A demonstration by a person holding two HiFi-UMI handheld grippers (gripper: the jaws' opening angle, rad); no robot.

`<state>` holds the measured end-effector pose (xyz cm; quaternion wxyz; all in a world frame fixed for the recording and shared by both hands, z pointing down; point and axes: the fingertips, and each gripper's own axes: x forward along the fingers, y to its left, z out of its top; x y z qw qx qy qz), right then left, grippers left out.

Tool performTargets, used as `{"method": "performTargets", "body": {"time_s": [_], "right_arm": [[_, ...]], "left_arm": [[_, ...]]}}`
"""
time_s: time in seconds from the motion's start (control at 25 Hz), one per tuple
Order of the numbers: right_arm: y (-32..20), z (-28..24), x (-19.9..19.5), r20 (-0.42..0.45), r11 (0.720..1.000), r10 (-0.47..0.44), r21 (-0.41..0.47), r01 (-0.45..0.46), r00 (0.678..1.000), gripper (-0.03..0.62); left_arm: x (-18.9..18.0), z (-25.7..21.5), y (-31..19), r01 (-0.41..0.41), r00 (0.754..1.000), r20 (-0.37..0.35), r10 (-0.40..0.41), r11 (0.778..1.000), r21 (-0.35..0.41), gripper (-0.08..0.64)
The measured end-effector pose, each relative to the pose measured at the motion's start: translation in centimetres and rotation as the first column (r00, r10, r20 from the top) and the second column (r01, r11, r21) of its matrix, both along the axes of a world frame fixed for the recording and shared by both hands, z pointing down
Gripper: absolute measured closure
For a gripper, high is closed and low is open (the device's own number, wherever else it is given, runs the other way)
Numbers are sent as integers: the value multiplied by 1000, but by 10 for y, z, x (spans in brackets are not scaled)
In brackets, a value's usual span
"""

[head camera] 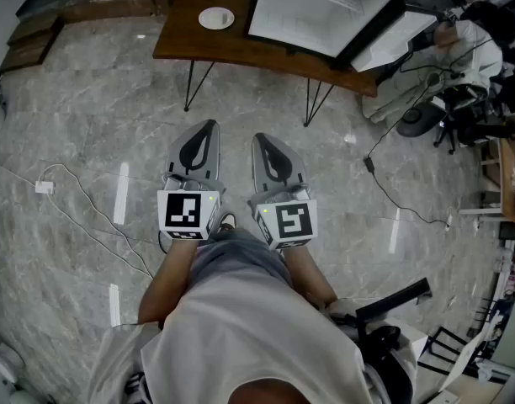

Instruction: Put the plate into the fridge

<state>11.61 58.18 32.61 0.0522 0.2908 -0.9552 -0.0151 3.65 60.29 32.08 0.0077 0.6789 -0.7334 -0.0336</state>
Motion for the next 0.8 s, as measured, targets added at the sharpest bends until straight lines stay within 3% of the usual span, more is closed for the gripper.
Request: {"method": "performTargets", "body": {"time_s": [0.52, 0.8], "right_arm": [[2, 10, 11, 10, 999, -22, -30, 22, 1000, 577], [-14, 15, 10, 75, 997, -34, -73, 40, 997, 575]], "left_arm": [[14, -1, -6, -14, 1000, -3, 14, 1000, -9, 541], [17, 2, -18, 3, 999, 37, -2, 999, -32, 541]]}}
